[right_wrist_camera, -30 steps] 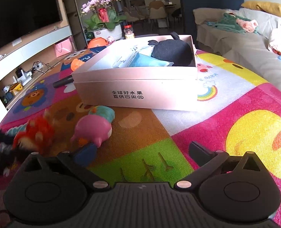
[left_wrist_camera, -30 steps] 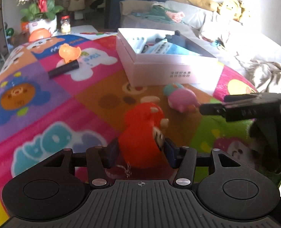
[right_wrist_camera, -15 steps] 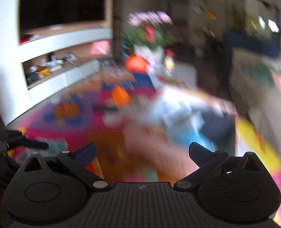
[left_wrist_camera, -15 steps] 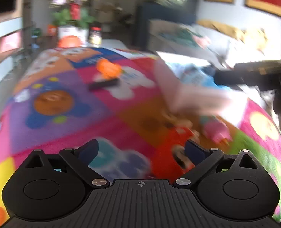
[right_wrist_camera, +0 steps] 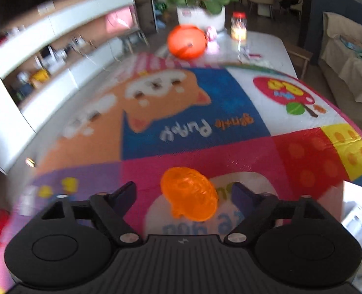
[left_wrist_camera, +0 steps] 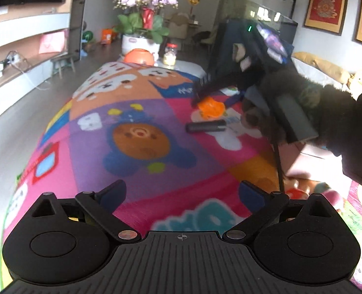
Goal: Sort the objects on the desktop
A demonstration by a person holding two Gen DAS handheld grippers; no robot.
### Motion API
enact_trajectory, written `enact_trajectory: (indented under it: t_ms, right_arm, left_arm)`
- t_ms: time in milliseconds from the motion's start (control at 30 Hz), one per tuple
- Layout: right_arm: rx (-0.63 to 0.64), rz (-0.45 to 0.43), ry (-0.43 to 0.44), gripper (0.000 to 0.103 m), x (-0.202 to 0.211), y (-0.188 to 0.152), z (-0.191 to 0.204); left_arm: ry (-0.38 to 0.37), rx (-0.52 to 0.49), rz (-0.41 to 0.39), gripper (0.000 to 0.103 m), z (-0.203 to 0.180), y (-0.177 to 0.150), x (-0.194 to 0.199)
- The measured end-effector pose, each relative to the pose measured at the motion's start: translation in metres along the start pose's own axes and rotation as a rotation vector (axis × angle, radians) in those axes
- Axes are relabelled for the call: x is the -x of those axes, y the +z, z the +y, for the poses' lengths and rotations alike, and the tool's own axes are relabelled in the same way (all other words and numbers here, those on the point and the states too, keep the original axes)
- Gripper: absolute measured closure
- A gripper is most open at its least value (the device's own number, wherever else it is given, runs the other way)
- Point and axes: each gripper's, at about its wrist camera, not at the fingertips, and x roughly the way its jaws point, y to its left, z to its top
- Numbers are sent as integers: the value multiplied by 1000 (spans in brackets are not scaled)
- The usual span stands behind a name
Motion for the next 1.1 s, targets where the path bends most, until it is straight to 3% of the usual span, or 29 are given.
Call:
enact_trajectory:
  t_ms: [67,100,233,367,533,700,767,800,967,1033,1100]
  right_arm:
    - [7,65,-6,57,-13,0,-1]
    - [-4,72,2,57,-12,1,-2]
    - [-10,-47,110,57,49,-4,-10]
    - [58,-199,159,57,141,-37,-29]
    - [149,-318,53,57,218,-118,-63]
    - [96,-305,-84,57,245,-191,-101]
    - [55,-292,-114,56,252,-214,-113]
    - [31,-286,-125,56,252,-223,-118]
    - [-72,-261,-140,56,254,-254,-138]
    - [-95,-258,-139,56,254,-260,-143]
    - [-118,-247,-128,56,252,-265,-148]
  left_arm:
    - [-4,-10,-6,2,3,9,-8]
    - [-5,-21,-8,2,2,13,-14]
    - [-10,-49,20,2,-7,35,-46]
    - [-73,25,84,2,-21,52,-81]
    - [-1,6,87,2,-50,68,-129]
    - [103,29,112,2,-69,80,-171]
    - [136,33,126,11,-75,83,-182]
    - [161,8,121,24,-79,83,-183]
    - [154,-91,134,23,-92,77,-171]
    - [145,-120,108,23,-98,73,-149]
    - [80,-148,61,23,-108,69,-110]
